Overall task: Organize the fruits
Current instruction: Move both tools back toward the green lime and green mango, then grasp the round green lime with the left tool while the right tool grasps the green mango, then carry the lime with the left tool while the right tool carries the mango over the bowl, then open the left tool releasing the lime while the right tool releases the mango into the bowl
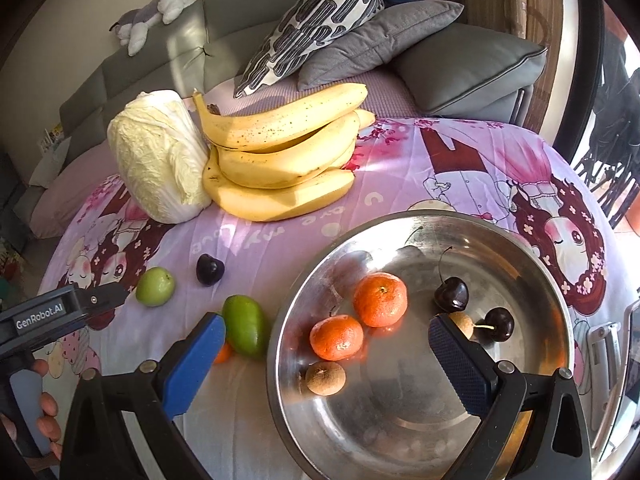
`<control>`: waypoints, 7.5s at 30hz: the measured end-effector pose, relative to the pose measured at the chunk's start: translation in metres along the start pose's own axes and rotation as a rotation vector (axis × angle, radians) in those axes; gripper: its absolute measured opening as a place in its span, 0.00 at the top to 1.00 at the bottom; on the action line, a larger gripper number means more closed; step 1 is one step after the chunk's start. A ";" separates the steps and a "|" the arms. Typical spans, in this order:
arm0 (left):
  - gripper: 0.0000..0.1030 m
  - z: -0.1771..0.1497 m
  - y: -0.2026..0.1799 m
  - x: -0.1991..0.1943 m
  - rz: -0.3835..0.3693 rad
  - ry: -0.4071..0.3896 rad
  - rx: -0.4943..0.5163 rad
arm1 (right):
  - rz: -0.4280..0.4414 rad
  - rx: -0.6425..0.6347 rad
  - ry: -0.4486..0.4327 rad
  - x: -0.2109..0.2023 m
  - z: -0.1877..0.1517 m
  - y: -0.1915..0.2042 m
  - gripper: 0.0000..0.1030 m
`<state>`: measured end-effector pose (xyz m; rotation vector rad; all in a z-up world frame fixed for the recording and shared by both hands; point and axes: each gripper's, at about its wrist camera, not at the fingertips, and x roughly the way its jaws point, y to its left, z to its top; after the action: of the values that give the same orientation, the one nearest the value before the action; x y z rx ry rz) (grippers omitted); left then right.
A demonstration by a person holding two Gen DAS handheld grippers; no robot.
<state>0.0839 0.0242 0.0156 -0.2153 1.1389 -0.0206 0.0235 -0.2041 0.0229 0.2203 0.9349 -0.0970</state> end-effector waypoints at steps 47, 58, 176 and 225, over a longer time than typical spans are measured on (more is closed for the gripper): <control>0.35 0.046 -0.001 0.060 -0.066 0.105 0.176 | 0.048 -0.289 0.467 0.080 0.038 0.073 0.59; 0.50 0.040 -0.026 0.076 -0.087 0.138 0.258 | 0.049 -0.278 0.504 0.092 0.032 0.073 0.63; 0.58 -0.076 -0.183 -0.002 -0.220 0.100 0.646 | -0.098 0.405 0.108 -0.015 -0.010 -0.130 0.63; 0.56 -0.024 -0.099 0.026 -0.039 0.116 0.291 | -0.071 0.257 0.184 0.001 -0.008 -0.088 0.58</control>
<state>0.0820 -0.0803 0.0008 0.0228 1.2318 -0.2348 0.0025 -0.2881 0.0043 0.4395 1.1140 -0.2663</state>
